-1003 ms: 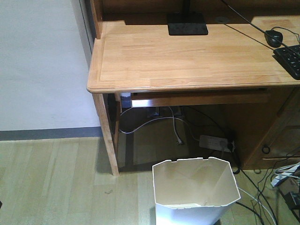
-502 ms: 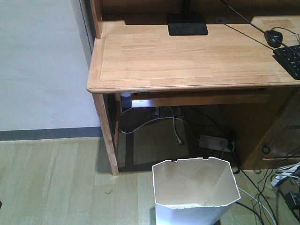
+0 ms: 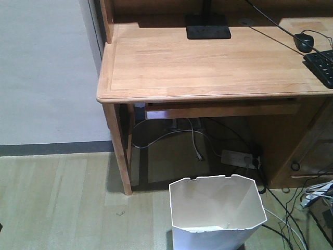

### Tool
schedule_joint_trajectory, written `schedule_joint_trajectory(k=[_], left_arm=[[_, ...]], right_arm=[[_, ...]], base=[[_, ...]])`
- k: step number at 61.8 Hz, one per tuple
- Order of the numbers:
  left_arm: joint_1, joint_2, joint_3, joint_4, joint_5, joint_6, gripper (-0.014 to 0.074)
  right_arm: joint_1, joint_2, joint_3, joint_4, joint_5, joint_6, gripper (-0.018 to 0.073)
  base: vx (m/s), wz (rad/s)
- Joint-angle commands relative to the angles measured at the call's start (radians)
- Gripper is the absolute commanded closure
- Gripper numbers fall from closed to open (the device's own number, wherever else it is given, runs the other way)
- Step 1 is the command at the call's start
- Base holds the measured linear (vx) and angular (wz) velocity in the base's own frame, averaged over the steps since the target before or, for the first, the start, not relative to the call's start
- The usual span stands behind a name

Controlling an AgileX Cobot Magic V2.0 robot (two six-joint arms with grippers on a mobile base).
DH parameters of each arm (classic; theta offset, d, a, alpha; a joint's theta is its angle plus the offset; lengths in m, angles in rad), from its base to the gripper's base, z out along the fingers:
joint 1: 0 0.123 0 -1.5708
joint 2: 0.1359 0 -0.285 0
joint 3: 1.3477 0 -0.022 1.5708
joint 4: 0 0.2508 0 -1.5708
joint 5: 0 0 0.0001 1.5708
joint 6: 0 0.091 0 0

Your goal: Move trash bin to bedside with robot

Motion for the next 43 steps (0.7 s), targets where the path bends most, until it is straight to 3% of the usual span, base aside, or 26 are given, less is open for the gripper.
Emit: schedule_joint_trajectory(k=[1,19,26,43], left_arm=[[0.001,-0.016,0.019,-0.004,-0.069,-0.004,0.0602],[0.001,-0.016,0.019,-0.004,-0.069,-0.004,0.0602],[0.001,-0.016,0.019,-0.004,-0.069,-0.004,0.0602],[0.001,-0.016,0.019,-0.004,-0.069,-0.004,0.0602]], right_arm=[[-0.002,0.008,-0.070,-0.009,-0.067,0.002,0.0568],[-0.002,0.242,-0.286,0.023,0.119,0.030,0.0568],[-0.002,0.335,-0.362,0.083,0.187,0.035,0.0568],[-0.002,0.442,-0.380,0.123,0.194,0.035,0.0568]], base=[[0.00,0.00],[0.00,0.00],[0.00,0.00],[0.00,0.00]])
